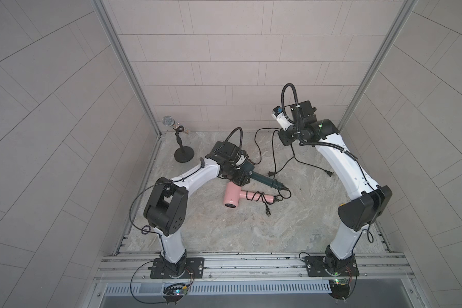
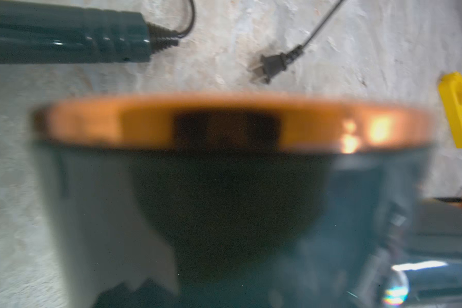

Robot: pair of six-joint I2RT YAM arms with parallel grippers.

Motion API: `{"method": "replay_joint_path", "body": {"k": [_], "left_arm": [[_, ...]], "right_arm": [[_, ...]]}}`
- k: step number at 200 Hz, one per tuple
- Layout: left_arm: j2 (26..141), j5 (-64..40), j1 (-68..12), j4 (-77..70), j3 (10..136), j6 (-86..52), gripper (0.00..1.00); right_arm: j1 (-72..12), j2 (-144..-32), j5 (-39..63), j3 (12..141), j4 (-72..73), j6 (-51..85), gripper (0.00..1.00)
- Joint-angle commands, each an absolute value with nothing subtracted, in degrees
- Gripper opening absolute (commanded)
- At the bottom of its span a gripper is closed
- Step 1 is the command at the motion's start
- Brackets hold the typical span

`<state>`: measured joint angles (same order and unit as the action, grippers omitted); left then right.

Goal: Wrap the cord around the hair dryer
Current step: Wrap the power cord around the hair dryer.

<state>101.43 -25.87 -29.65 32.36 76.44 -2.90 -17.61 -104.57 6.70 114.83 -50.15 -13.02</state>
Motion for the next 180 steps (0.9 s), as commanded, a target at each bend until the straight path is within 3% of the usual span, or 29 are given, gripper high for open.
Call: {"method": "replay_joint_path", "body": {"k": [1,36,76,94,125,180], "left_arm": [[95.63,-34.96,-29.88,30.76,74.63,1.35,0.0],[89.66,-40.8,-25.45,18.33,70.66,-8.73,0.0],[83.19,-39.99,-15.05,-9.62,60.3,-35.0,0.0],[81.39,-34.19,-12.11,-15.17,57.53,-39.48,0.0],[80.45,-23.53,-11.31,-11.17,57.31,-38.85,0.0],[80.32,4.94,-11.55,-2.57,55.78,-35.75,0.0]], "right_arm": [[-15.34,-107.05,7.21,113.89,-49.42,-9.14,0.0],[-12.36,-107.41,7.59,107.35,-47.8,-7.69,0.0],[-11.6,-102.66,9.2,92.8,-40.3,-5.83,0.0],[-11.6,-101.45,11.04,88.8,-38.75,-5.29,0.0],[-12.58,-98.16,12.21,81.04,-35.81,-4.13,0.0],[-17.75,-90.85,8.27,75.48,-38.47,-4.24,0.0]]}}
